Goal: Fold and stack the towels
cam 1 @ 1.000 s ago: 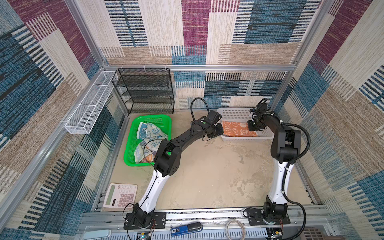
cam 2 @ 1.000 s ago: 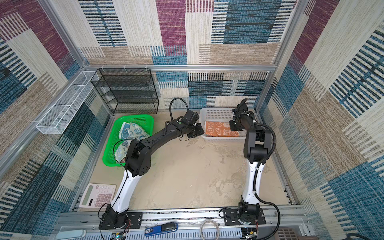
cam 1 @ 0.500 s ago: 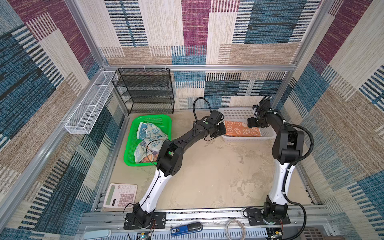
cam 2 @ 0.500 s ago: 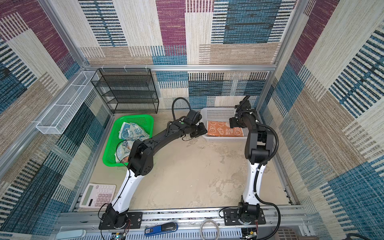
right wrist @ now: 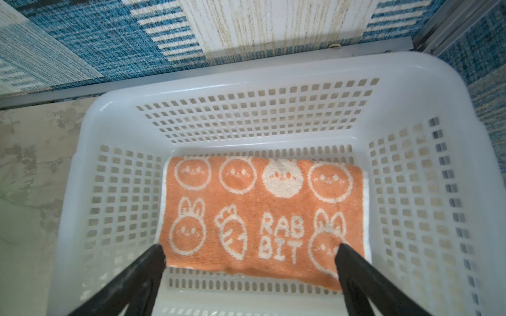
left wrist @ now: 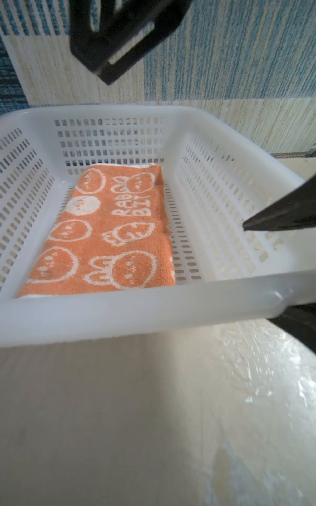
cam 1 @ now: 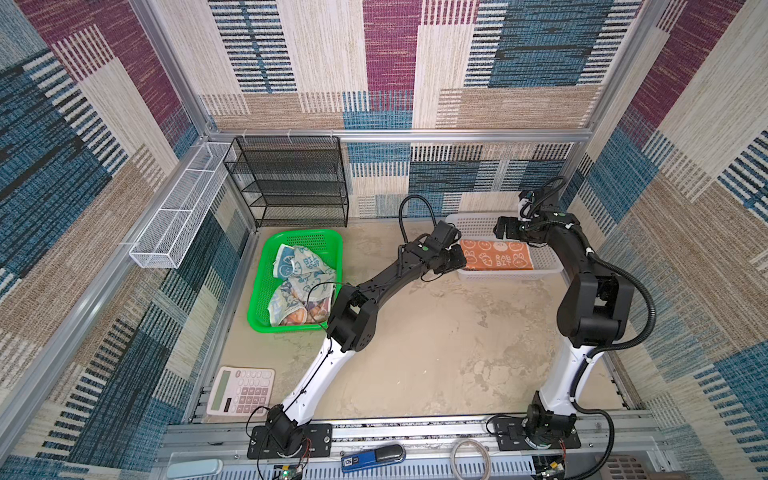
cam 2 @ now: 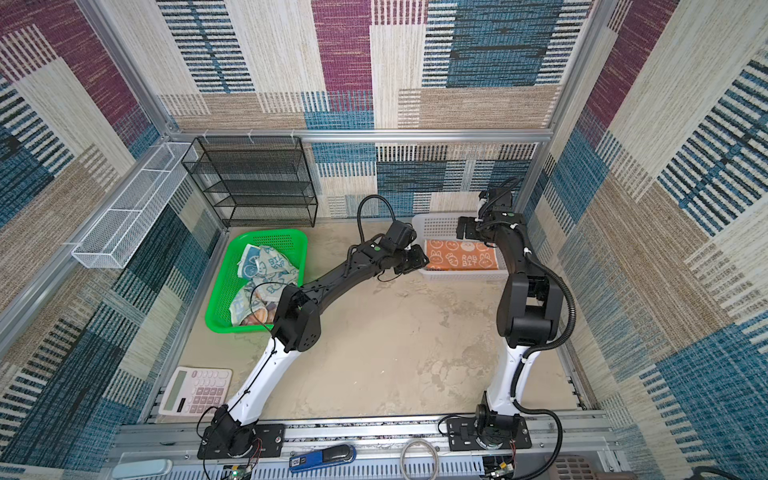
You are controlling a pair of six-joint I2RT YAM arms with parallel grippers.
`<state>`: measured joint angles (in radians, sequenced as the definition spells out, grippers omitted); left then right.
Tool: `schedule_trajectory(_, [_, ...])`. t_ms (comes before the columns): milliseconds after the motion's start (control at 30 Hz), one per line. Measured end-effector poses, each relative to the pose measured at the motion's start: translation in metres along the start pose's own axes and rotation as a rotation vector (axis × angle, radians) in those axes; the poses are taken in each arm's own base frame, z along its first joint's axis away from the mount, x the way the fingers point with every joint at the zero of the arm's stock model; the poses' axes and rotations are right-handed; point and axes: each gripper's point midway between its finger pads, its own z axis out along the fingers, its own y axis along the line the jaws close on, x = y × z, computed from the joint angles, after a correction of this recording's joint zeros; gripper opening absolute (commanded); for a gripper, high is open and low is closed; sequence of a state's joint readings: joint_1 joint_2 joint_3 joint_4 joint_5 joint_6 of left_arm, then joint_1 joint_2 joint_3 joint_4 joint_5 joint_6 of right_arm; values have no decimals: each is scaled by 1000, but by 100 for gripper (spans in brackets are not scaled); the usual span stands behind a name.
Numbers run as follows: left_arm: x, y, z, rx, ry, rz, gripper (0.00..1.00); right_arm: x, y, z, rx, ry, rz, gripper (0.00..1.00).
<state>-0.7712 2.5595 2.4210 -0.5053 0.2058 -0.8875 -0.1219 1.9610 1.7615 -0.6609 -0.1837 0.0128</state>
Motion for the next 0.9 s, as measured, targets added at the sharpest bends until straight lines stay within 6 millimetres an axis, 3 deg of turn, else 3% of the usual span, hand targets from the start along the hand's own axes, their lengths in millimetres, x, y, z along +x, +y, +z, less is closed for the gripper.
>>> schedule_trajectory(133, [7, -5, -3, -1, 16, 10, 71, 0, 9, -6, -46, -24, 53, 99])
schedule_trajectory(300, [-5, 7, -30, -72, -20, 45, 97, -1, 33, -17, -157, -62, 105, 99])
schedule_trajectory(400, [-22, 8, -60, -108, -65, 79, 99, -8, 57, -27, -221, -93, 85, 99])
schedule_trajectory(500, [-44, 11, -100, -155, -134, 129, 99, -10, 87, -36, -269, -114, 44, 99])
schedule_trajectory(700, [-70, 54, -203, -369, -273, 242, 99, 0, 166, -54, -387, -148, -90, 99])
schedule_trajectory(800, [-73, 91, -255, -485, -317, 239, 99, 15, 206, -61, -444, -145, -164, 99])
schedule_trajectory(900, [-67, 150, -305, -611, -336, 164, 99, 26, 245, -75, -505, -164, -234, 99])
